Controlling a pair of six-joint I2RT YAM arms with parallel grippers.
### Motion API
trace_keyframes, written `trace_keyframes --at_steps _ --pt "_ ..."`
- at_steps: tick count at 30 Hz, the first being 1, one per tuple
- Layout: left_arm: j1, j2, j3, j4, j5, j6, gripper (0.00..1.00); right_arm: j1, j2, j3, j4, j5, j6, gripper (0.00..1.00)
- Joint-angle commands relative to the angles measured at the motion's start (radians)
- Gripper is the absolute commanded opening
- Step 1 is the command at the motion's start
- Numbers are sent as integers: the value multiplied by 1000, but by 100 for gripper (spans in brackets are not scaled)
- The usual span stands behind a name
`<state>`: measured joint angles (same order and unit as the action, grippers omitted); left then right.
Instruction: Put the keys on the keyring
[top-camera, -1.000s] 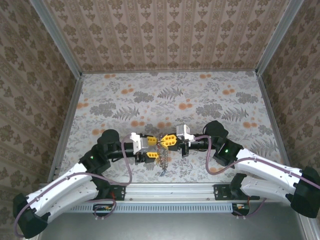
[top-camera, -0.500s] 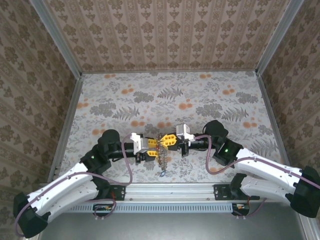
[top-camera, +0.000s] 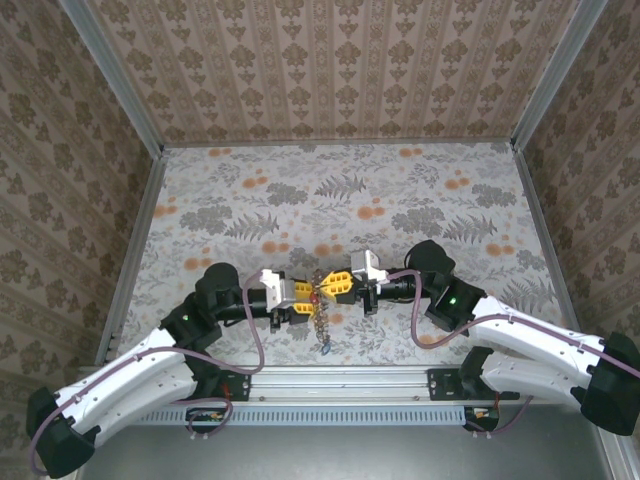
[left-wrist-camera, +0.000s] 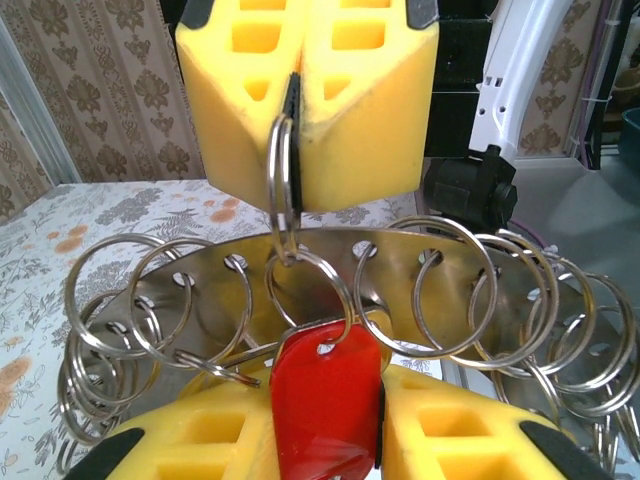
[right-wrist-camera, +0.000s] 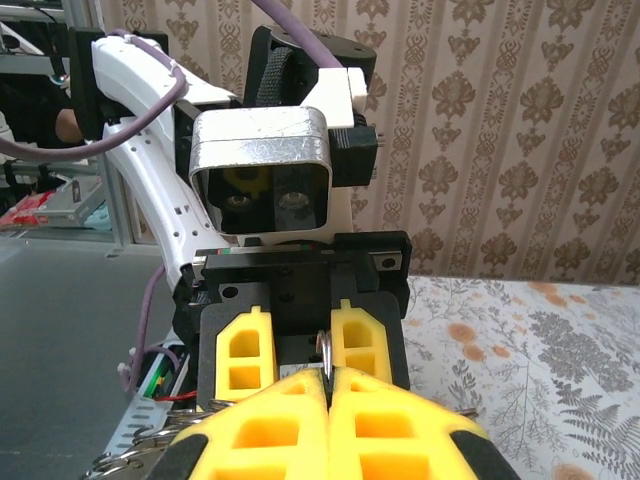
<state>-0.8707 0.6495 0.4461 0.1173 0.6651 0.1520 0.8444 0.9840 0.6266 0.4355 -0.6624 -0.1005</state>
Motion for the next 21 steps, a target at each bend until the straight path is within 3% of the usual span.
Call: trace_keyframes --at_steps 1,5,8,11,21 --pt "-3 -10 -18 -34 4 26 27 -2 -4 50 46 -22 -3 0" --pt "0 -7 -22 -39 18 35 27 -2 0 49 48 -25 -1 0" --pt "0 -7 -26 -39 30 41 37 -2 2 51 48 -33 2 0" --pt "4 -5 -29 -40 62 57 39 -2 4 54 46 -37 2 0" --pt "18 25 -2 -66 111 121 29 1 13 62 44 -54 5 0"
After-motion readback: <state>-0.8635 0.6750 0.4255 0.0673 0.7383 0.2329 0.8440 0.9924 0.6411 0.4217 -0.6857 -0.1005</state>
